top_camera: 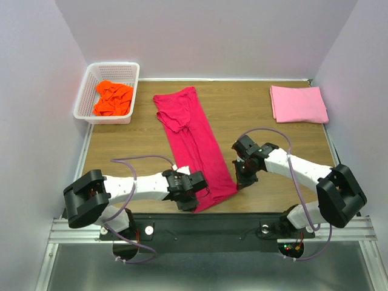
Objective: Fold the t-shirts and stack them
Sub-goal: Fold the tshirt
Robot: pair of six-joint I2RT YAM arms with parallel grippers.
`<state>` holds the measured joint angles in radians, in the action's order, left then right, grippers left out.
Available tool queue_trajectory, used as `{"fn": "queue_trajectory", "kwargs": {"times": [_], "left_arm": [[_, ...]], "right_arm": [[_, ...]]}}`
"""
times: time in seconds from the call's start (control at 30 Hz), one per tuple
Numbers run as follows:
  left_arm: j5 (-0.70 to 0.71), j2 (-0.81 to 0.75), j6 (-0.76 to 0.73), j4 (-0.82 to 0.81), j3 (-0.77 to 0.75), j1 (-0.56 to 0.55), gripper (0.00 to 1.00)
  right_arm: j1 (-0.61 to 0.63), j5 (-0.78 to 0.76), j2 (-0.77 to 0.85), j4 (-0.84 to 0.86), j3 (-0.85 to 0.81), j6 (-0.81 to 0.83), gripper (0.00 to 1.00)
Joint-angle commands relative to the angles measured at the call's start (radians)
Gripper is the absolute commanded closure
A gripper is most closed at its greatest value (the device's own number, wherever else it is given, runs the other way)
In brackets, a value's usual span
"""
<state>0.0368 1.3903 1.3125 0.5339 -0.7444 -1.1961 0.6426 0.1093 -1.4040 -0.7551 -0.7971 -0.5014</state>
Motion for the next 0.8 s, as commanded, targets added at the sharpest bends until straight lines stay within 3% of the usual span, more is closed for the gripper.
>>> {"fn": "queue_trajectory", "kwargs": {"times": [0.0, 0.13, 0.33, 0.57, 0.77], "left_arm": [[0.073, -0.025, 0.037, 0.142, -0.068, 0.0, 1.0], [0.136, -0.051, 0.053, 0.131, -0.07, 0.051, 1.0], [0.209, -0.086, -0.074, 0.116, -0.113, 0.203, 1.0], [0.275, -0.038, -0.352, 0.028, -0.174, 0.427, 1.0], [0.284, 0.039, -0.519, -0.051, -0.255, 0.556, 1.0]], "right_arm": [[-0.004, -0.039, 0.031, -0.05, -0.105, 0.024, 0.99], [-0.004, -0.045, 0.004, -0.061, -0.183, 0.035, 0.99], [-0.011, -0.08, -0.076, -0.062, -0.348, 0.058, 0.99], [-0.017, -0.161, -0.245, -0.055, -0.551, 0.075, 0.99], [-0.02, -0.221, -0.377, -0.046, -0.731, 0.101, 0.99]]}}
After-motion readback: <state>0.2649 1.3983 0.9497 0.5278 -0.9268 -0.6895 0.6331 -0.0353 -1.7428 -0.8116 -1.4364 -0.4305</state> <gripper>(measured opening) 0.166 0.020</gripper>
